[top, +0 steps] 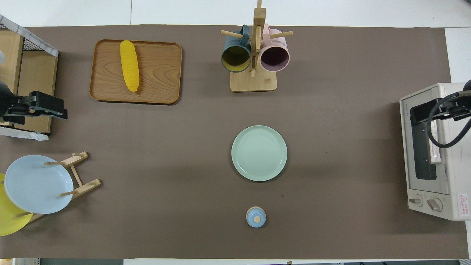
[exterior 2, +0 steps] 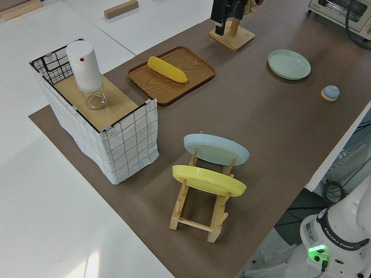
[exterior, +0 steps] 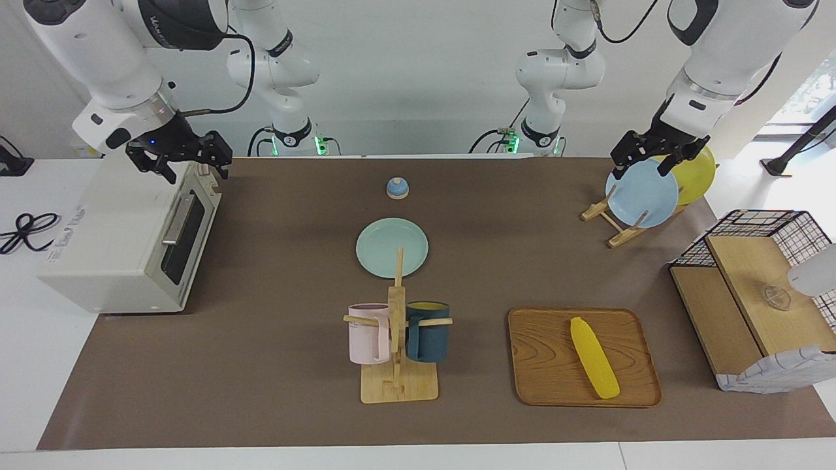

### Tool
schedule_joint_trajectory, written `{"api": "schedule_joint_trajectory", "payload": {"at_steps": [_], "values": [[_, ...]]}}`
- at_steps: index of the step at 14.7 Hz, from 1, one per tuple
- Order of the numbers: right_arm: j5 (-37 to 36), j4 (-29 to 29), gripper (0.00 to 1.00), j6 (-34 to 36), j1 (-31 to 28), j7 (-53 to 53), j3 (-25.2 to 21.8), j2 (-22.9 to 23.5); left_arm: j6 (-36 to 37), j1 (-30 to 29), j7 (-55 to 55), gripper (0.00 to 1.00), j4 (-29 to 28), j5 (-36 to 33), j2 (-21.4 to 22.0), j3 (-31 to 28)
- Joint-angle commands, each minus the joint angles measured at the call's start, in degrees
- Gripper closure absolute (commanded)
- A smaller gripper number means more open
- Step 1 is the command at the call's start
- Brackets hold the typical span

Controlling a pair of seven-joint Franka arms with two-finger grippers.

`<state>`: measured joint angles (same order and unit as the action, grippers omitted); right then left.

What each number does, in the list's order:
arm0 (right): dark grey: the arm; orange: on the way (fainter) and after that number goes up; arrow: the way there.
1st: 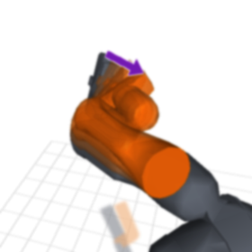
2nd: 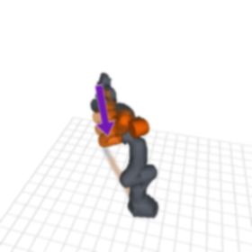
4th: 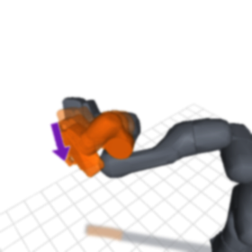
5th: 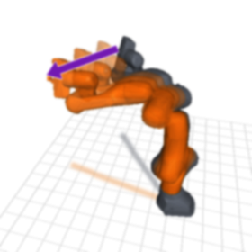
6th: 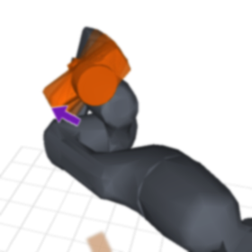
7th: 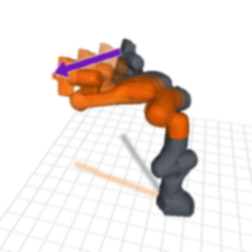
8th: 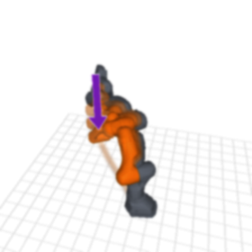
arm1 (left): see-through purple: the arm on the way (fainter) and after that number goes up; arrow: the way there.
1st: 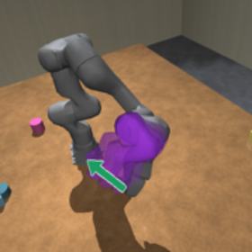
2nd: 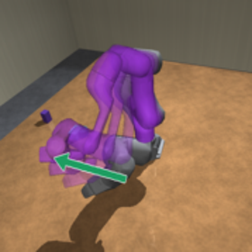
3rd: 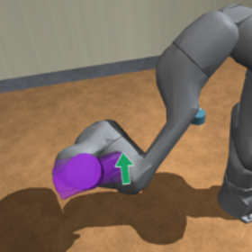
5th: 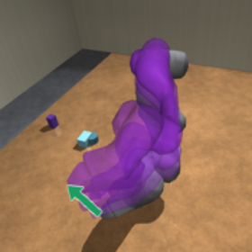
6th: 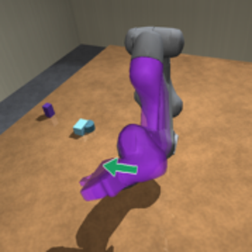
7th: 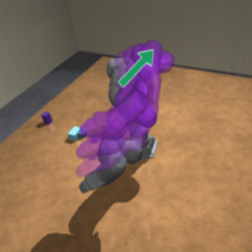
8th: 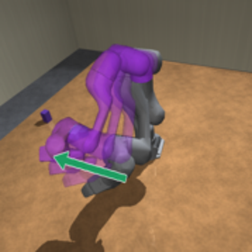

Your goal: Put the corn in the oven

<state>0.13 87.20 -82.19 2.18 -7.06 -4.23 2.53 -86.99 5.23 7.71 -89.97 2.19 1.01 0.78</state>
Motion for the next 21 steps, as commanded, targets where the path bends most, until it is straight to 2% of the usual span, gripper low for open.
{"api": "schedule_joint_trajectory", "payload": {"at_steps": [1,2,3,4,5,6,9,11,14,16,19,21], "values": [[-0.83,-0.01,0.0,-0.78,-0.25,0.29,0.45,0.02,-1.51,0.22,-0.68,0.0,-2.4,-0.61,1.89,-0.25],[-0.83,0.42,0.0,-0.87,-0.25,0.29,0.45,-0.07,-1.6,0.22,-0.68,0.0,-2.4,-0.61,1.89,-0.25],[-0.83,1.73,0.08,-1.48,-0.25,-0.15,0.45,-0.77,-1.6,0.22,-0.68,0.0,-2.4,-0.61,1.8,-0.25],[-0.92,2.7,0.43,-2.01,-0.25,-2.06,0.45,-1.12,-2.12,0.22,-0.77,0.0,-2.4,-0.7,1.8,-0.25],[-1.18,2.97,0.81,-2.1,-0.25,-3.91,0.37,-1.21,-3.43,0.22,-0.68,0.0,-2.49,-0.61,1.71,-0.25],[-1.36,3.32,1.0,-2.19,-0.68,-4.71,0.36,-1.3,-4.23,0.22,-0.68,0.0,-2.66,-0.52,1.71,-0.16],[-1.45,5.96,1.0,-3.85,-2.44,-9.36,0.01,-2.53,-6.25,0.48,-0.59,0.0,-2.67,-0.44,0.66,-0.16],[-1.45,8.76,1.0,-6.22,-2.88,-8.77,-0.16,-3.67,-7.92,0.75,-0.51,0.0,-2.05,0.35,-1.96,-0.16],[-1.71,18.15,1.0,-16.22,-4.9,-7.97,-0.25,-6.65,-12.05,0.84,-0.42,0.0,-1.96,0.79,-5.31,-0.16],[-2.32,20.72,1.0,-19.4,-6.39,-7.27,-0.25,-6.49,-15.47,0.92,-0.33,0.0,-1.79,0.88,-8.73,-0.16],[-2.41,23.88,1.0,-23.53,-9.12,-6.21,-0.16,-6.05,-19.08,0.92,-0.16,0.0,1.8,1.85,-15.23,-0.16],[-2.41,24.33,1.0,-23.63,-9.04,-6.13,-0.16,-6.13,-20.93,0.84,-0.24,0.0,4.09,1.85,-19.45,-0.16]]}}
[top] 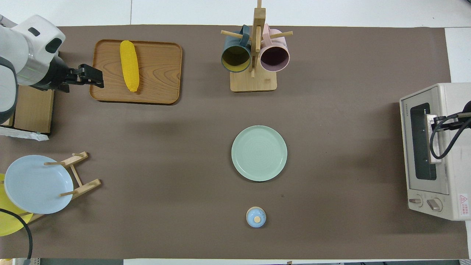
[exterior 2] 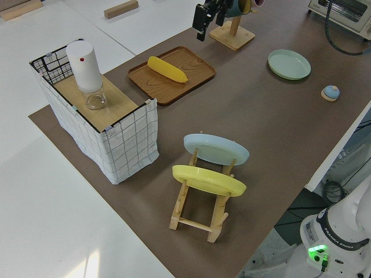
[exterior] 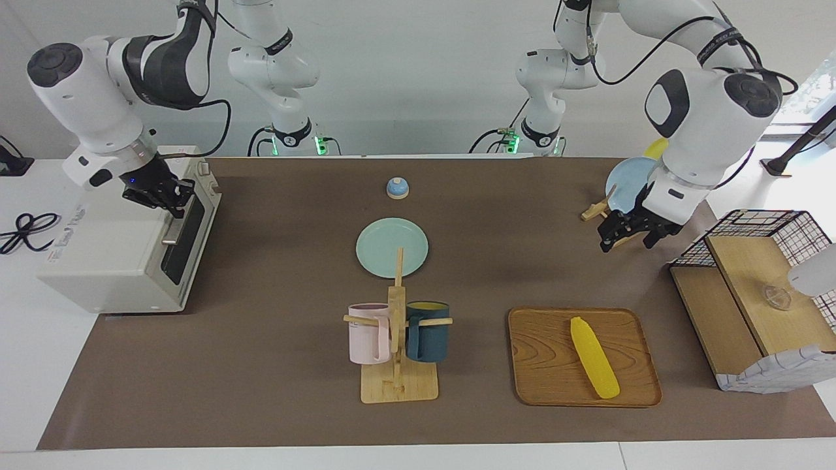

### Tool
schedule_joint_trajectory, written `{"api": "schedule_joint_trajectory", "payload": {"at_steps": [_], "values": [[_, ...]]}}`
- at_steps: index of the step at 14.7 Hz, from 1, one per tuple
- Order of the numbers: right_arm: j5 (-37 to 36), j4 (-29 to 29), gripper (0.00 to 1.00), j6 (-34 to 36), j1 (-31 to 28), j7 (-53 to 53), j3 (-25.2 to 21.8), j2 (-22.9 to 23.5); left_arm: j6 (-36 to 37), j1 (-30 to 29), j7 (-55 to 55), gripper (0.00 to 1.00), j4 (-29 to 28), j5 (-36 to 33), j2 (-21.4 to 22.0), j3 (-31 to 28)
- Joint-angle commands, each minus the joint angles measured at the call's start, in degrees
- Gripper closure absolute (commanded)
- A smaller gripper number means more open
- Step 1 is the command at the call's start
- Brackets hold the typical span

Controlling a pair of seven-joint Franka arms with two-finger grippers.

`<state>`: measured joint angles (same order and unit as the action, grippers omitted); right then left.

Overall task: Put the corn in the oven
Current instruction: 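Reach the left gripper to the yellow corn and grasp it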

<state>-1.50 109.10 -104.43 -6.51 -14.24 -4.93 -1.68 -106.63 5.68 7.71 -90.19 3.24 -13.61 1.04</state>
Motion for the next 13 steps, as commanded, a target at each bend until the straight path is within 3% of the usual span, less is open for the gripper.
{"api": "schedule_joint_trajectory", "payload": {"at_steps": [1,5,9,13], "values": [[-0.78,2.52,1.0,-1.57,-0.35,1.06,0.54,-1.83,-3.04,0.38,-0.24,0.0,5.02,0.72,-6.33,-0.42],[-0.78,4.19,1.0,-3.15,-1.58,0.35,0.54,-1.75,-7.53,1.87,-0.16,0.0,8.44,0.8,-13.79,-0.42],[-0.78,5.07,1.0,-4.2,-2.55,-0.52,0.54,-1.48,-7.63,2.49,0.11,0.0,19.95,1.42,-25.65,-0.51],[-0.78,5.6,1.0,-4.29,-3.16,-0.88,0.54,-1.48,-11.93,2.05,0.02,0.0,20.32,1.24,-28.04,-0.51]]}}
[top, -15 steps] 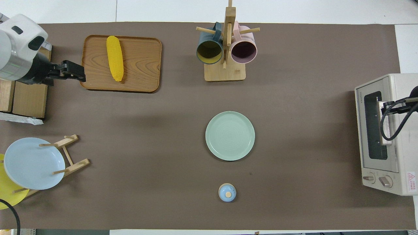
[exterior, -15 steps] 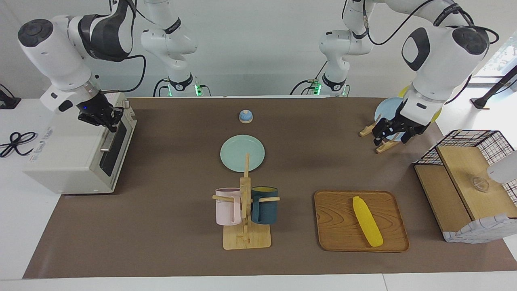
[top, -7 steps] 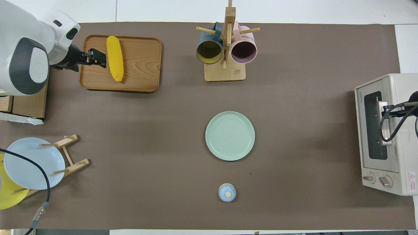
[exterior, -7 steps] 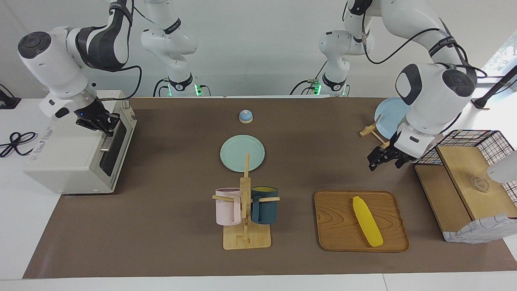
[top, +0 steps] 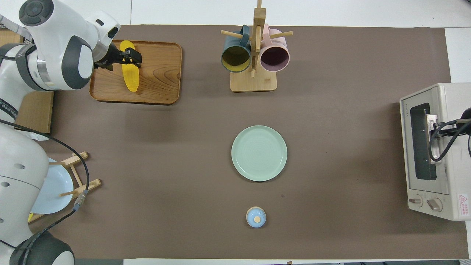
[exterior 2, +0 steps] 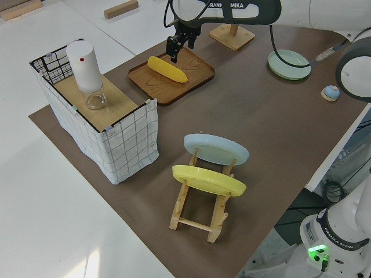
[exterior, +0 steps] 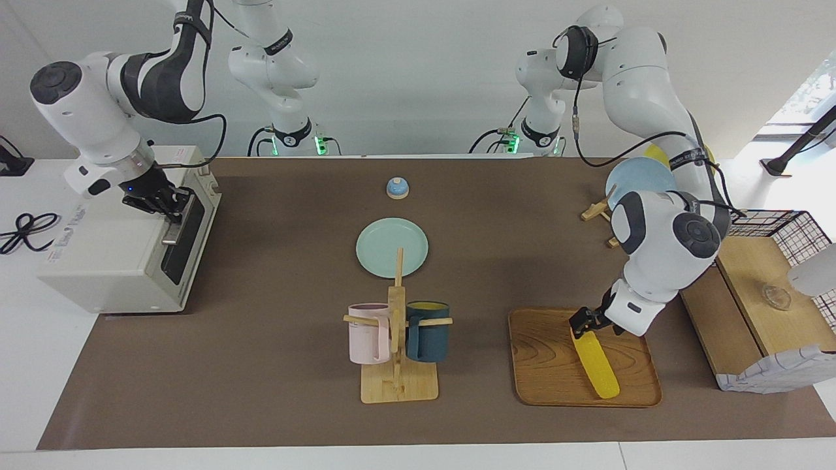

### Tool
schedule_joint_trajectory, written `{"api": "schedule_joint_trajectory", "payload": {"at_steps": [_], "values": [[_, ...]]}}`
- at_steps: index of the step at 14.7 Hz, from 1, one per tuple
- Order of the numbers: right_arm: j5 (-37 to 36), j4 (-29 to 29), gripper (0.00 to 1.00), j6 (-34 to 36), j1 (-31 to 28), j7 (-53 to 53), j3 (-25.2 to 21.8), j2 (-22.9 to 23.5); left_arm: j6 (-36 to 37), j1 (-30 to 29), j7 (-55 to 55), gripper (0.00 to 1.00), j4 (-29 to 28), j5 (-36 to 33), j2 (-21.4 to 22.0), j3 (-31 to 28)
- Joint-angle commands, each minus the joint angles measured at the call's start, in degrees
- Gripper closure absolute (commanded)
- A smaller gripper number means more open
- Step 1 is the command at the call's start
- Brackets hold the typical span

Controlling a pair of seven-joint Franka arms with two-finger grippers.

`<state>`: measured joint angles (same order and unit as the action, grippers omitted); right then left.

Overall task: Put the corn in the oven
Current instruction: 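Reach the left gripper to the yellow corn and grasp it, then lift the corn with the left gripper while the right gripper reaches the oven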

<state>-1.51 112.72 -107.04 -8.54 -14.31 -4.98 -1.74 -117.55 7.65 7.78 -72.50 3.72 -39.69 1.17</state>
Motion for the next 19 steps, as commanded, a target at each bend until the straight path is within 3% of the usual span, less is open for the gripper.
{"api": "schedule_joint_trajectory", "payload": {"at_steps": [1,5,8,11,12,15,19], "values": [[-0.78,1.98,1.0,-1.68,-1.04,-1.33,0.58,-1.42,-1.89,-0.26,-0.14,0.0,2.71,0.85,-2.32,-0.56],[-0.78,3.29,1.0,-2.9,-1.21,-2.83,0.58,-1.42,-5.75,0.18,-0.05,0.0,4.11,0.85,-6.17,-0.73],[-0.69,3.38,1.0,-2.82,-1.56,-3.27,0.67,-1.42,-4.36,0.18,-0.14,0.0,10.18,0.42,-10.57,-1.08],[-0.6,3.82,1.0,-2.21,-0.42,-3.18,0.76,-1.51,-5.58,0.09,-0.4,0.0,10.19,-1.25,-11.37,-1.0],[-0.52,4.34,1.0,-2.64,0.01,-3.1,0.76,-1.6,-5.41,-0.08,-0.57,0.05,10.18,-1.61,-11.37,-0.99],[0.19,6.28,1.0,-4.65,1.68,-2.66,0.76,-1.42,-4.45,0.18,-0.66,0.27,10.18,-1.7,-11.29,-1.08],[0.28,9.18,1.0,-9.23,4.14,-2.39,0.76,-0.81,-2.26,0.26,-0.58,0.84,10.18,-2.31,-10.94,-1.08]]}}
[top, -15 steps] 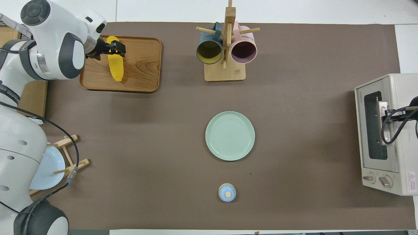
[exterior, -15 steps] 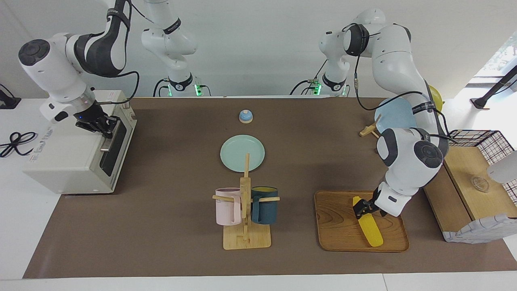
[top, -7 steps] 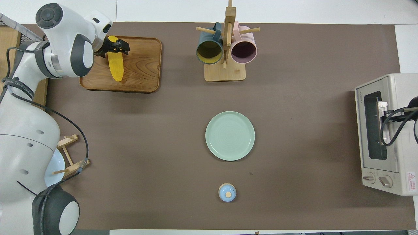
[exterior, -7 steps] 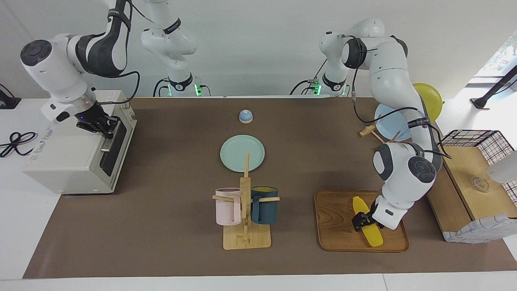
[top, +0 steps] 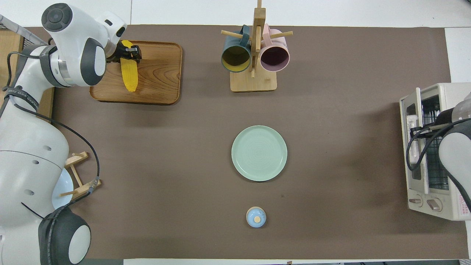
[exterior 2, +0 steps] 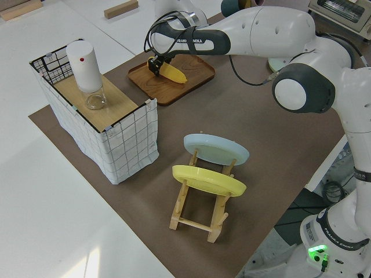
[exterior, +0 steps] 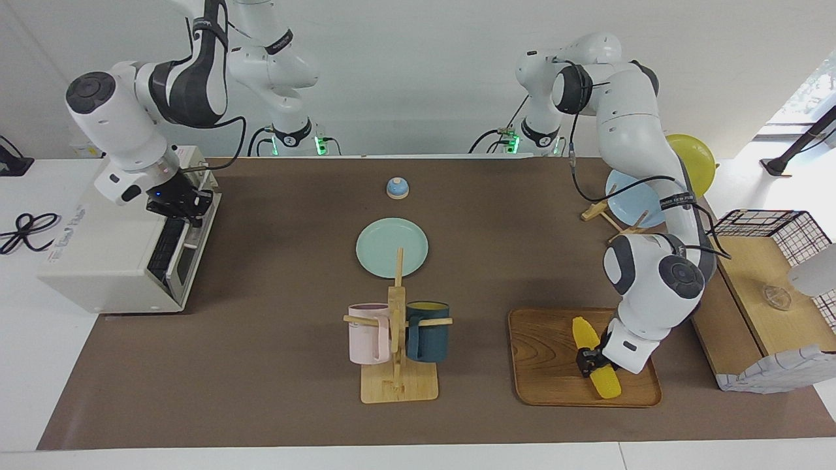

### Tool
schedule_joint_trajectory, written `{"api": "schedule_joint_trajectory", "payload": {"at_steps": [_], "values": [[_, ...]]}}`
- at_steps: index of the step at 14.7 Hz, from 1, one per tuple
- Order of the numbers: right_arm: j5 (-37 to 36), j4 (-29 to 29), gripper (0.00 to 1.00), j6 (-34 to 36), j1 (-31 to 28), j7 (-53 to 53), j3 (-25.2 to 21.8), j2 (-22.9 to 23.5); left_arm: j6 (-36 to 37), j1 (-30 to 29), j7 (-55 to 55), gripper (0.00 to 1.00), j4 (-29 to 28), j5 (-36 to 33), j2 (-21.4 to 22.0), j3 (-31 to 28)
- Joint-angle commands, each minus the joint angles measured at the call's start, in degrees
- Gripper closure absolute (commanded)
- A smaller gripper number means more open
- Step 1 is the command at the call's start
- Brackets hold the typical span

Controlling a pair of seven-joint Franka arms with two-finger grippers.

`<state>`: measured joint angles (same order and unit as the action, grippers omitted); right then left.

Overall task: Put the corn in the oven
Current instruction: 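Lift the corn with the left gripper while the right gripper reaches the oven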

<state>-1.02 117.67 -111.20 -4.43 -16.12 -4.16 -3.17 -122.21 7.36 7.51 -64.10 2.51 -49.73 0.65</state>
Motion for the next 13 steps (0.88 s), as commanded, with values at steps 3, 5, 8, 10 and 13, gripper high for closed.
{"api": "schedule_joint_trajectory", "payload": {"at_steps": [3,5,8,10,13], "values": [[-0.21,4.5,1.0,-7.09,1.08,-0.84,-0.06,2.55,5.92,0.9,0.13,1.0,1.44,-0.75,2.6,-0.3],[-0.21,5.2,1.0,-9.29,1.61,-0.84,0.03,3.61,8.04,1.07,1.44,1.0,-0.75,-0.49,7.08,-0.21],[-0.21,7.04,1.0,-12.54,2.23,-0.66,0.03,5.1,9.7,3.53,7.68,1.0,-6.72,-0.49,13.94,-0.03],[-0.13,8.8,1.0,-15.61,3.1,-0.58,0.03,5.2,11.56,5.55,10.49,1.0,-12.94,-0.49,19.91,-0.03],[-0.13,11.09,1.0,-18.43,4.69,-0.49,0.03,4.67,12.09,8.19,13.48,1.0,-24.28,-0.4,30.27,0.23]]}}
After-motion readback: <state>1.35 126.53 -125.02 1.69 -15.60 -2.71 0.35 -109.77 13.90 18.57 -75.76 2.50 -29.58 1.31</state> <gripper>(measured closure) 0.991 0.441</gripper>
